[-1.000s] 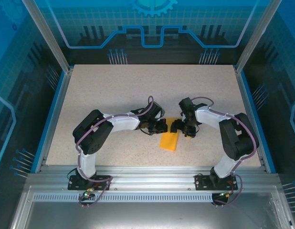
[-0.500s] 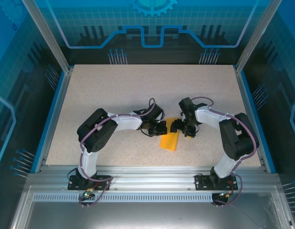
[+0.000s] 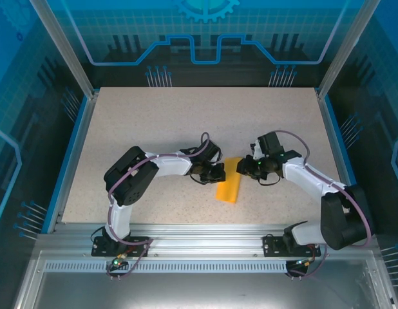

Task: Fold a paper plane with a square sheet of paper (pick it up from the middle)
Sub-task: Hold the square sheet of paper at the center of the table.

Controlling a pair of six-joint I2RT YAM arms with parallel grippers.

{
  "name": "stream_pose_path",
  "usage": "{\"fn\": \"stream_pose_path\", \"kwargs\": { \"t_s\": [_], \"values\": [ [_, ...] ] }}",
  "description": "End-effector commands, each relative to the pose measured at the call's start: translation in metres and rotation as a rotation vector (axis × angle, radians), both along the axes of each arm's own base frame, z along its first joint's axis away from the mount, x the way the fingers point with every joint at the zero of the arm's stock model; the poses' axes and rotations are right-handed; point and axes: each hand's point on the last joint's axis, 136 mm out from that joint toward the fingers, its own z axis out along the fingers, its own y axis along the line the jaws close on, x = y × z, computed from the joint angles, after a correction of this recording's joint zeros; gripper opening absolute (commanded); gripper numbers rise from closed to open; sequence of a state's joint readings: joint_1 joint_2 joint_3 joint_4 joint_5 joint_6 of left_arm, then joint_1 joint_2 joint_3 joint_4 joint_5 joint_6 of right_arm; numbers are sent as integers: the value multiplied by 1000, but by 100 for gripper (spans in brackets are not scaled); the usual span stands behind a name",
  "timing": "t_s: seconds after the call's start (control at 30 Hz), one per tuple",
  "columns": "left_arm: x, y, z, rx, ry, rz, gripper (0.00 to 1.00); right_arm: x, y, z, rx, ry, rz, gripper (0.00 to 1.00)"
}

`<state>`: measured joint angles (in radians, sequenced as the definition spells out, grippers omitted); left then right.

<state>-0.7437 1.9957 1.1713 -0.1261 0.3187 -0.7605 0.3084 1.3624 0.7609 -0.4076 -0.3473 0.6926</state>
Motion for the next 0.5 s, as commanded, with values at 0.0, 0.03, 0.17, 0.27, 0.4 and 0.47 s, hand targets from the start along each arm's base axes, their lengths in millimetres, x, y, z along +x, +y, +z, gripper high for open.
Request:
{"fn": "stream_pose_path", "kwargs": {
  "t_s": [0.0, 0.03, 0.17, 0.27, 0.4, 0.47],
  "values": [
    [-14, 12, -24, 93, 53, -5, 0, -6, 19, -3, 145, 24, 30, 24],
    [-14, 12, -24, 94, 54, -5, 0, -6, 23, -5, 171, 31, 38, 23],
    [-15, 12, -25, 97, 56, -8, 0, -8, 25, -15, 180, 52, 44, 21],
    [-16, 13, -26, 100, 59, -9, 0, -7, 29, -19, 196, 61, 57, 20],
    [-17, 13, -27, 102, 61, -9, 0, -6, 22, -31, 161, 80, 42, 21],
    [-17, 13, -27, 103, 61, -11, 0, -6, 17, -38, 146, 95, 34, 21]
  ]
}}
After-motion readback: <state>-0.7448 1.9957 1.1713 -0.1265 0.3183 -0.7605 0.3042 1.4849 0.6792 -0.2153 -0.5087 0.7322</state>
